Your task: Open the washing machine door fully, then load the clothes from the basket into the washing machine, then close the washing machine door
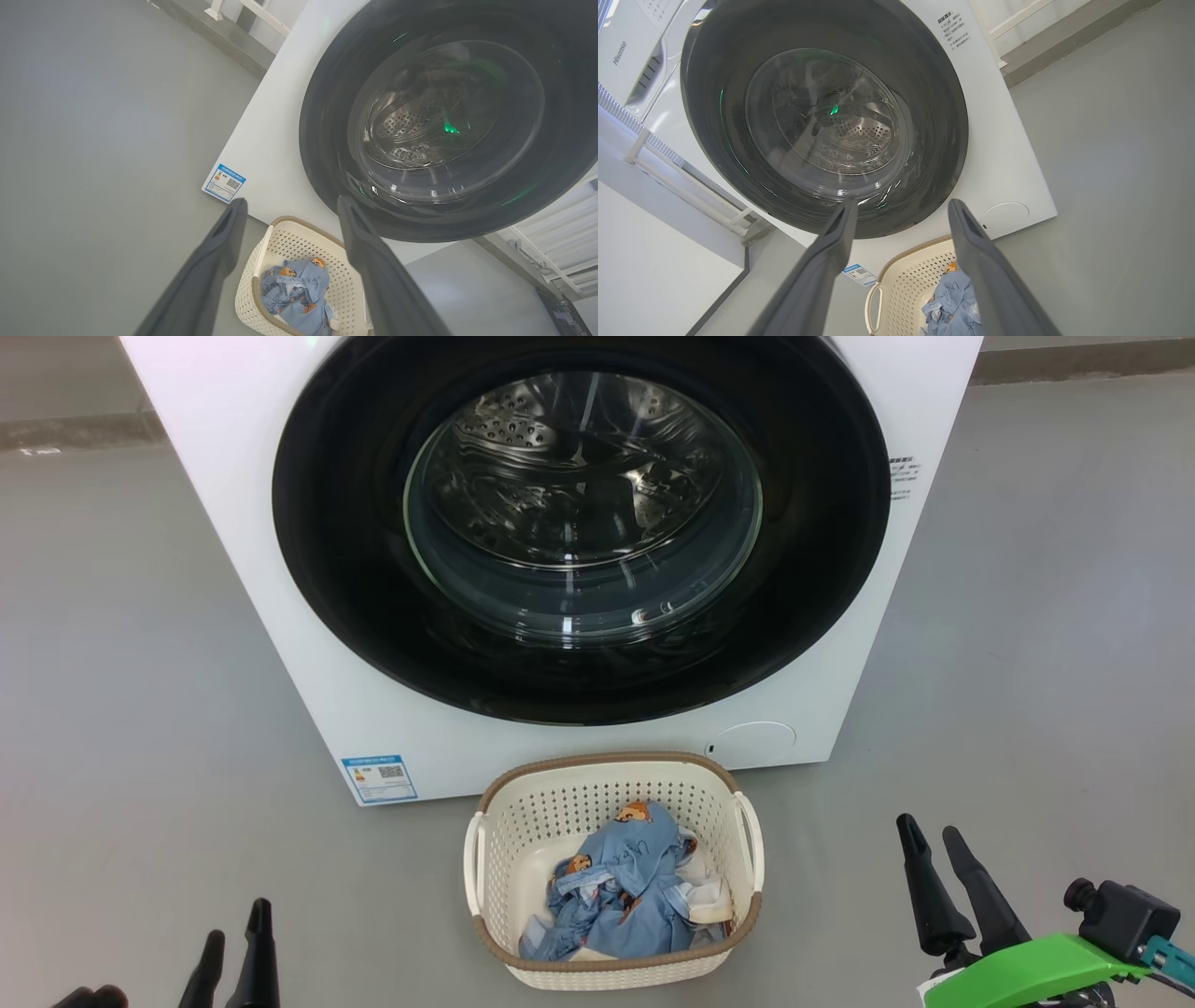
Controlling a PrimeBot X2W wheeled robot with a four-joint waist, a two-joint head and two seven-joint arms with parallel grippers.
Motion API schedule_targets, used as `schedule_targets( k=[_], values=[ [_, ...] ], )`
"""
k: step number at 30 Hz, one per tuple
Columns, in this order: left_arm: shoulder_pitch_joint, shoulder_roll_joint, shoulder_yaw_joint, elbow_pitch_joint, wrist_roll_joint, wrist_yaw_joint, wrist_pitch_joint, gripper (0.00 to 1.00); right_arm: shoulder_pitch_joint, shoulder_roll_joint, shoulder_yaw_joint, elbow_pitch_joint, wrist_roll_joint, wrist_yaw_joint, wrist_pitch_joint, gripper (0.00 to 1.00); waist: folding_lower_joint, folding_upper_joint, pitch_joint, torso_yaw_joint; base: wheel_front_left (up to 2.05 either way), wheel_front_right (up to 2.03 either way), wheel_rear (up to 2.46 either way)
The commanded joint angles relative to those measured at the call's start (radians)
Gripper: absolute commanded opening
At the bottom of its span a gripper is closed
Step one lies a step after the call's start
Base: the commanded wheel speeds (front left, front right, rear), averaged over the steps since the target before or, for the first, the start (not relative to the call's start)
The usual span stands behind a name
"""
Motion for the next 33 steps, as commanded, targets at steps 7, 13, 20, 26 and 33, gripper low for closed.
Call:
schedule_targets(
  k=[7, 13, 20, 26, 33],
  values=[
    [-0.006, 0.028, 0.043, -0.032, 0.129, -0.002, -0.032, 1.0, -0.018, -0.017, 0.025, -0.007, -0.123, -0.001, -0.036, 1.0, -0.0001, 0.0, 0.003, 0.001, 0.0, 0.0, 0.0],
    [-0.001, 0.035, 0.055, -0.035, 0.212, -0.002, -0.05, 1.0, -0.015, -0.018, 0.016, 0.004, -0.201, -0.001, -0.053, 1.0, -0.0001, 0.0, 0.006, 0.001, 0.0, 0.0, 0.0],
    [0.007, 0.05, 0.068, -0.043, 0.303, -0.002, -0.07, 1.0, -0.011, -0.018, 0.008, 0.003, -0.295, -0.001, -0.074, 1.0, -0.0001, 0.0, 0.01, 0.0, 0.0, 0.0, 0.0],
    [0.015, 0.056, 0.084, -0.041, 0.372, -0.002, -0.088, 1.0, -0.008, -0.019, 0.012, -0.007, -0.372, -0.001, -0.091, 1.0, -0.0001, 0.0, 0.009, -0.004, 0.0, 0.0, 0.0],
    [0.019, 0.061, 0.09, -0.046, 0.445, -0.003, -0.106, 1.0, -0.005, -0.02, 0.017, -0.019, -0.45, -0.001, -0.109, 1.0, -0.0001, 0.0, 0.007, -0.003, 0.0, 0.0, 0.0]
  ],
)
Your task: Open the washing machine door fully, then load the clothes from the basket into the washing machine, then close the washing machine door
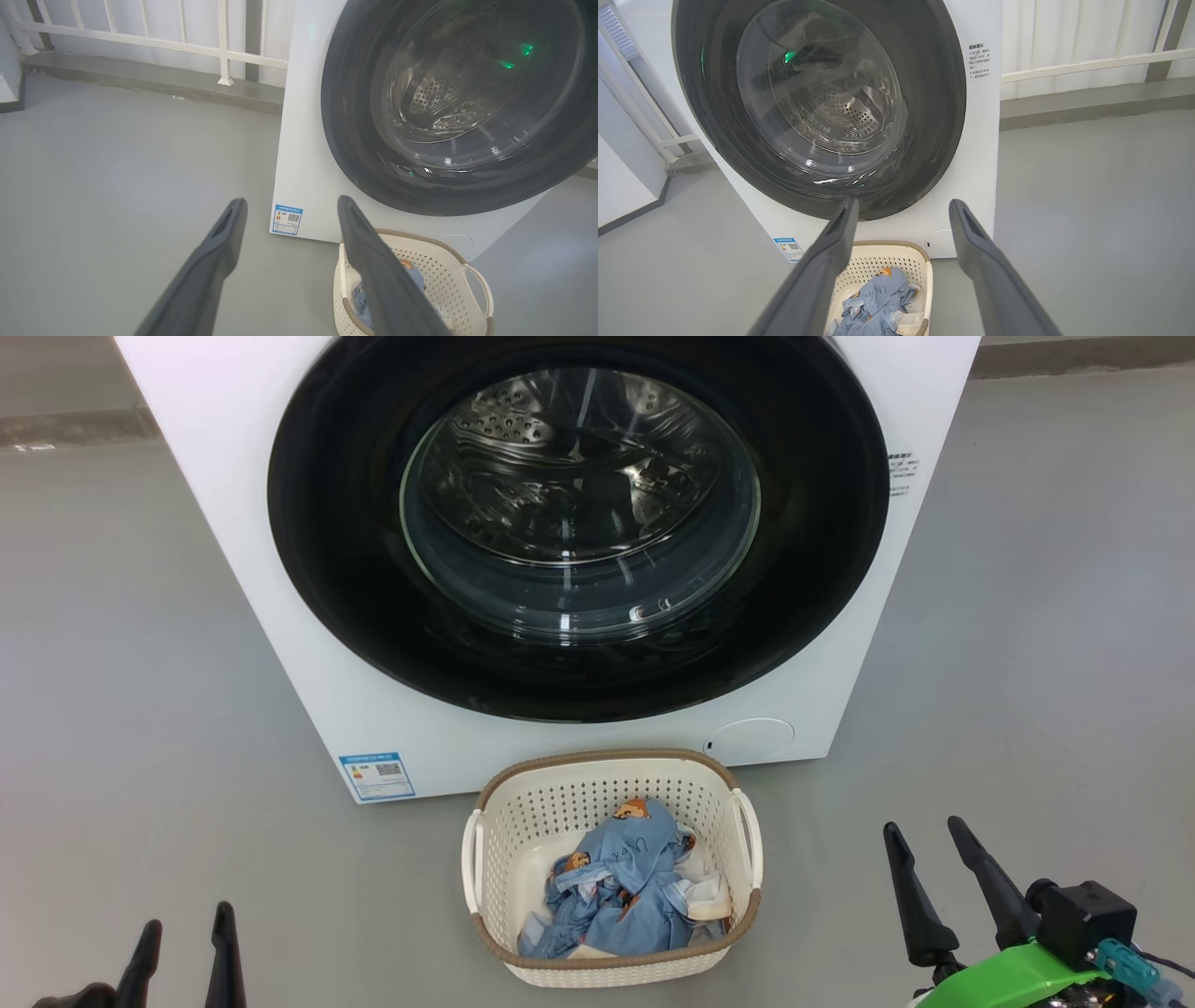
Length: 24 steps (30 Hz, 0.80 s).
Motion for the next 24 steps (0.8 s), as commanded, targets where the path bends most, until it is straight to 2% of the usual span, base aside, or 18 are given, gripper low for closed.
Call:
schedule_targets(
  k=[1, 20, 24],
  values=[
    [-0.01, 0.03, 0.034, -0.032, 0.028, -0.002, -0.016, 1.0, -0.005, -0.01, 0.024, -0.032, -0.03, -0.001, -0.015, 1.0, 0.0, 0.0, 0.0, 0.0, 0.0, 0.0, 0.0],
    [0.015, 0.045, 0.064, -0.066, 0.26, -0.003, -0.075, 1.0, 0.013, -0.004, 0.004, -0.059, -0.264, -0.001, -0.074, 1.0, 0.0, 0.0, -0.005, 0.006, 0.0, 0.0, 0.0],
    [0.018, 0.042, 0.07, -0.066, 0.258, -0.003, -0.075, 1.0, 0.016, 0.0, -0.01, -0.057, -0.261, -0.001, -0.074, 1.0, 0.0, 0.0, -0.004, 0.005, 0.0, 0.0, 0.0]
  ],
)
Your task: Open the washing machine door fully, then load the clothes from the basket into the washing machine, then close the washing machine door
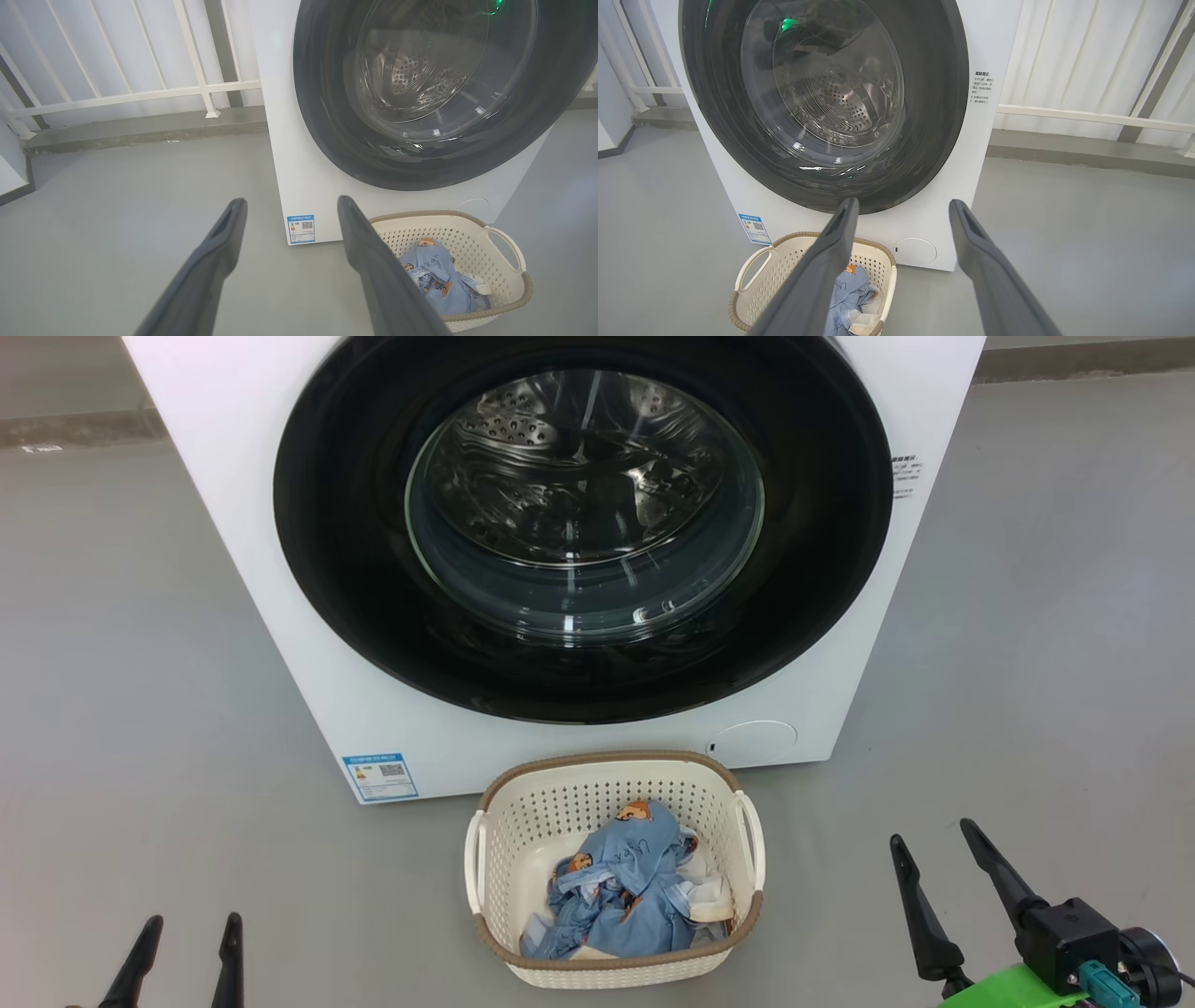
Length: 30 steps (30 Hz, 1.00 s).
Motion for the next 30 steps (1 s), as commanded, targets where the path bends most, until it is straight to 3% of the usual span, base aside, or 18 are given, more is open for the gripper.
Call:
schedule_targets(
  k=[1, 18, 30],
  values=[
    [-0.019, 0.022, 0.04, -0.028, 0.006, -0.002, -0.014, 1.0, -0.011, -0.001, 0.022, -0.028, -0.01, -0.001, -0.013, 1.0, -0.0001, 0.0, 0.001, -0.001, 0.0, 0.0, 0.0],
    [-0.023, 0.009, 0.046, -0.033, -0.007, -0.002, -0.014, 1.0, -0.005, 0.006, 0.012, -0.036, -0.015, -0.001, -0.013, 1.0, -0.0001, 0.0, -0.003, -0.006, 0.08, 0.08, -0.15],
    [-0.021, 0.003, 0.049, -0.049, -0.013, -0.002, -0.014, 1.0, 0.001, 0.009, 0.014, -0.034, -0.008, -0.001, -0.013, 1.0, -0.0001, 0.0, -0.009, -0.019, 0.88, 0.88, -1.75]
  ],
)
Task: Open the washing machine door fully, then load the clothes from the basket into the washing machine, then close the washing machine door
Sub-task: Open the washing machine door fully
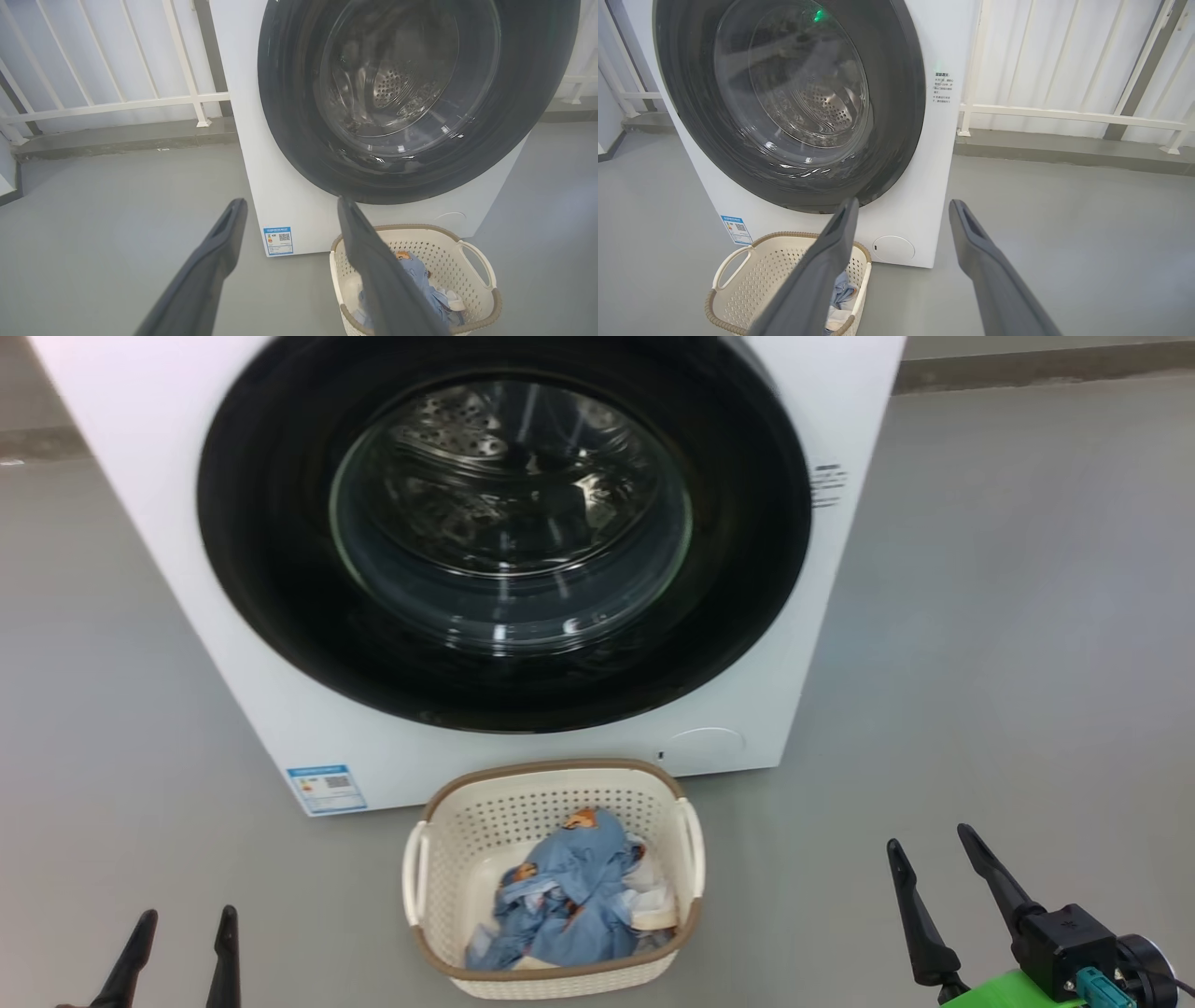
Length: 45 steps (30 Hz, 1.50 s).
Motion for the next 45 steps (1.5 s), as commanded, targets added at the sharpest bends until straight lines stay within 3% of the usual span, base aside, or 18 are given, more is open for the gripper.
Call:
schedule_targets(
  k=[1, 16, 39, 40, 41, 42, 43, 45],
  values=[
    [-0.021, 0.011, 0.036, -0.03, -0.005, -0.002, -0.014, 1.0, -0.011, -0.009, 0.021, -0.024, 0.0, -0.001, -0.012, 1.0, 0.0, 0.0, 0.0, -0.002, 1.23, 1.23, -2.46],
    [-0.025, -0.011, 0.071, -0.05, -0.001, -0.002, -0.014, 1.0, -0.006, -0.008, 0.023, -0.026, 0.006, -0.001, -0.012, 1.0, 0.0, 0.0, 0.002, -0.008, 0.96, 0.96, -1.91],
    [-0.025, -0.011, 0.067, -0.037, -0.013, -0.002, -0.014, 1.0, -0.008, -0.007, 0.018, -0.028, 0.024, -0.001, -0.012, 1.0, 0.0, 0.0, 0.005, 0.001, 0.05, 0.05, -0.1],
    [-0.026, -0.011, 0.067, -0.036, -0.013, -0.002, -0.014, 1.0, -0.009, -0.007, 0.019, -0.027, 0.025, -0.001, -0.012, 0.98, 0.0, 0.0, 0.005, 0.001, 0.0, 0.0, 0.0],
    [-0.026, -0.011, 0.067, -0.036, -0.013, -0.002, -0.014, 1.0, -0.009, -0.007, 0.02, -0.027, 0.027, -0.001, -0.012, 0.76, 0.0, 0.0, 0.005, 0.001, 0.0, 0.0, 0.0],
    [-0.026, -0.011, 0.068, -0.036, -0.013, -0.002, -0.014, 1.0, -0.01, -0.007, 0.021, -0.027, 0.028, -0.001, -0.012, 0.43, 0.0, 0.0, 0.005, 0.001, 0.0, 0.0, 0.0],
    [-0.027, -0.011, 0.068, -0.036, -0.013, -0.002, -0.014, 1.0, -0.01, -0.007, 0.026, -0.024, 0.032, -0.001, -0.012, 0.0, 0.0, 0.0, 0.005, 0.001, 0.0, 0.0, 0.0],
    [-0.027, -0.011, 0.068, -0.035, -0.012, -0.002, -0.014, 1.0, -0.011, -0.007, 0.035, -0.019, 0.041, -0.001, -0.012, 0.0, 0.0, 0.0, 0.004, 0.0, 0.0, 0.0, 0.0]
  ],
)
